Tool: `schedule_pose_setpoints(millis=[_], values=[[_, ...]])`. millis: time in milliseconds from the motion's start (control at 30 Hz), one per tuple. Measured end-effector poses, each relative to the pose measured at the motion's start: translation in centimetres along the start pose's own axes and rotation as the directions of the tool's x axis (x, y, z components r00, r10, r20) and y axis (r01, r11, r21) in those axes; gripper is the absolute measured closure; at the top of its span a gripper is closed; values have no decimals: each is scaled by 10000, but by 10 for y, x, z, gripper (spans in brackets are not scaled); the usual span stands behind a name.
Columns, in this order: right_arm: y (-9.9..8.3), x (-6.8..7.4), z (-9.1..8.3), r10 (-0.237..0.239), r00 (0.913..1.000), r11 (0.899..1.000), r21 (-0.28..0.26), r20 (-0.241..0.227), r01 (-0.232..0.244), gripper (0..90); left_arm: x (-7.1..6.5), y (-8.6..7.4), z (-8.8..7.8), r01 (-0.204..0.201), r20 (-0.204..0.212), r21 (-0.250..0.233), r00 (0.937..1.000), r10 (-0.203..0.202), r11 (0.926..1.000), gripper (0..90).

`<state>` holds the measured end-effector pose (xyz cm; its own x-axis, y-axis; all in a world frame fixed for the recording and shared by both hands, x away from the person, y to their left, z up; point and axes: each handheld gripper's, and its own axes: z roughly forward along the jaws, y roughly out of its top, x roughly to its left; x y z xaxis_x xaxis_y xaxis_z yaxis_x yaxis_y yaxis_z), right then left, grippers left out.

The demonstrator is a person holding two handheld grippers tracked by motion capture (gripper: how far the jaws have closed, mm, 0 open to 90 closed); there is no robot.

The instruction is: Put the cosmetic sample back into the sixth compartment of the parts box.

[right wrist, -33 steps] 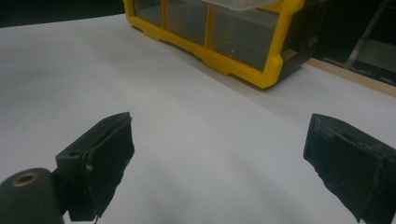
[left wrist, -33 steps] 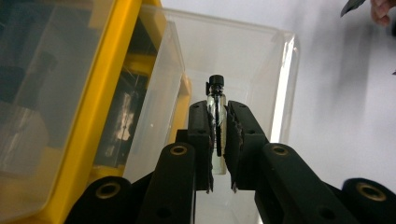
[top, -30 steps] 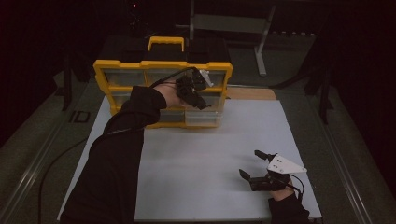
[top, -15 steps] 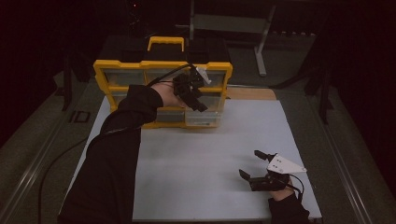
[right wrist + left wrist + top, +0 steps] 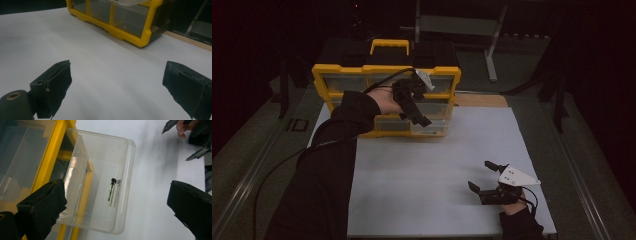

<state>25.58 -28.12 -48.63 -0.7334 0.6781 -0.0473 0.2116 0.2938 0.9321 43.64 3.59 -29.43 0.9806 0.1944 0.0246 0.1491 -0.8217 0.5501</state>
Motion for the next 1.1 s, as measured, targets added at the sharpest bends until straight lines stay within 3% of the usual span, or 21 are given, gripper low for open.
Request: schedule_pose_setpoints(millis=[633, 900, 1100], values=[[1, 1, 1, -62, 10000, 10000, 26, 19, 62, 84, -13, -38, -25, 489, -122, -687, 9987, -499, 9964, 1], [1, 2, 1, -64, 10000, 10000, 38, -5, 64, 84, -21, -66, -38, 659, -176, -934, 9975, -679, 9934, 1], [1, 3, 1, -61, 10000, 10000, 54, 2, 61, 84, -29, -95, -43, 1098, -286, -1238, 9931, -1141, 9862, 1]])
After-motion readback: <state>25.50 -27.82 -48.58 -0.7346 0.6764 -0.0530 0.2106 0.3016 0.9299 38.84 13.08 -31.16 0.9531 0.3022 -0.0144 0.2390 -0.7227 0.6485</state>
